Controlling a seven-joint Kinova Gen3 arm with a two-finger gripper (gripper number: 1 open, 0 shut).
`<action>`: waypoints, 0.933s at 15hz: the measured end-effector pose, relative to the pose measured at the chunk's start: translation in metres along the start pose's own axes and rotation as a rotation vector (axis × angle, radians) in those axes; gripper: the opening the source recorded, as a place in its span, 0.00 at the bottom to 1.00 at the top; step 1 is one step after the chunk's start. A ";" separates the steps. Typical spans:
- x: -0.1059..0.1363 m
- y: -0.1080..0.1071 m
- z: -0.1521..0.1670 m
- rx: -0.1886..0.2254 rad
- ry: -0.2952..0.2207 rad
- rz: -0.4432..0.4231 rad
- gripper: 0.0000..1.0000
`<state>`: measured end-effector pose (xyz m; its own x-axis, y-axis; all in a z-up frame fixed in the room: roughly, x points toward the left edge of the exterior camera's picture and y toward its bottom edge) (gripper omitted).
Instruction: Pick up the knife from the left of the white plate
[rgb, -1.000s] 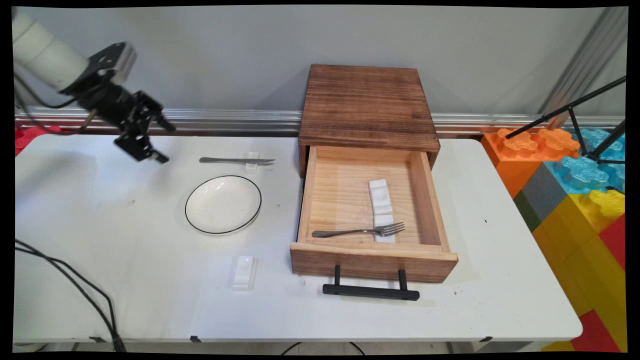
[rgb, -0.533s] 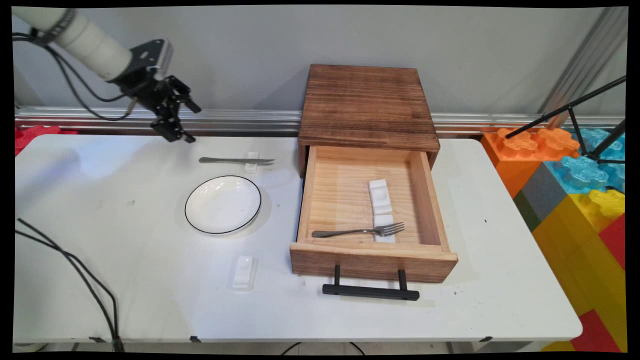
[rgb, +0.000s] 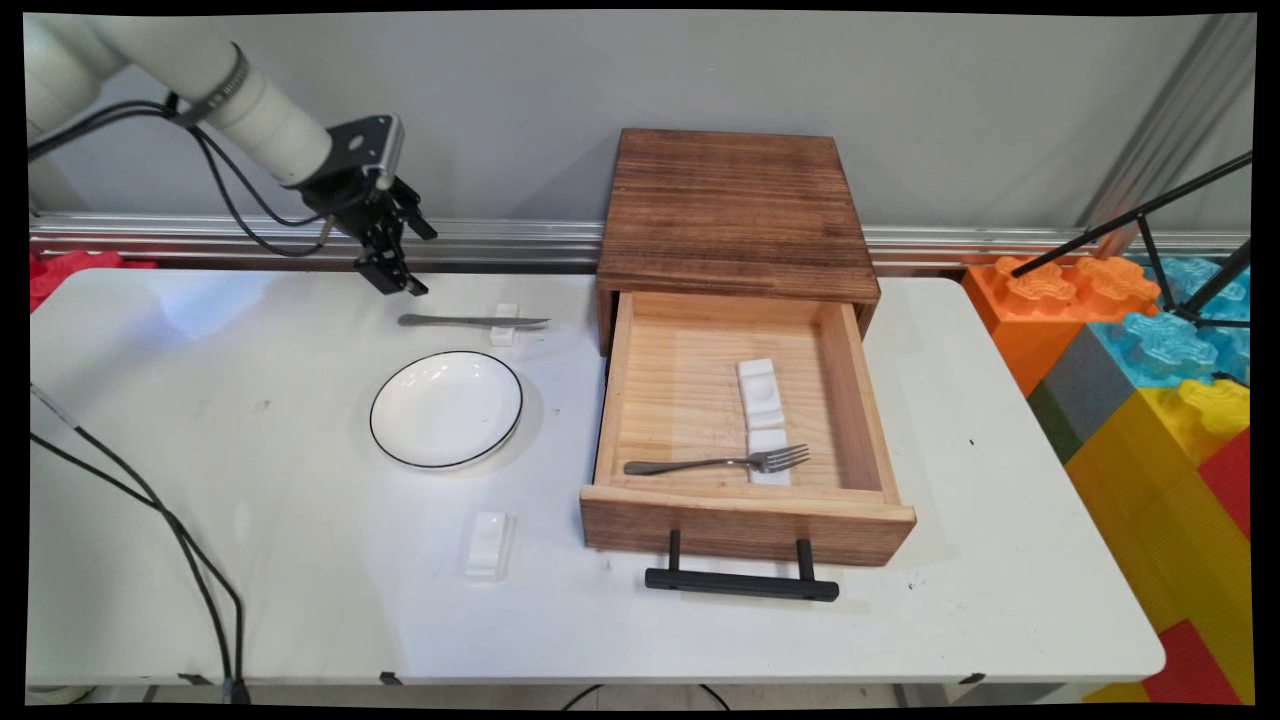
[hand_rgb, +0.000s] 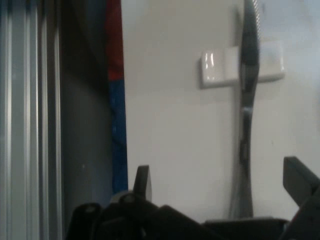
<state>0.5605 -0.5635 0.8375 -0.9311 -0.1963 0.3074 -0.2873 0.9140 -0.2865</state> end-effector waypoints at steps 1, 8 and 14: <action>0.000 -0.001 0.008 -0.001 -0.008 -0.006 1.00; 0.012 0.000 0.052 -0.052 -0.020 -0.040 1.00; 0.022 0.002 0.067 -0.078 -0.034 -0.059 1.00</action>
<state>0.5247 -0.5902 0.7825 -0.9205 -0.2618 0.2900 -0.3251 0.9249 -0.1972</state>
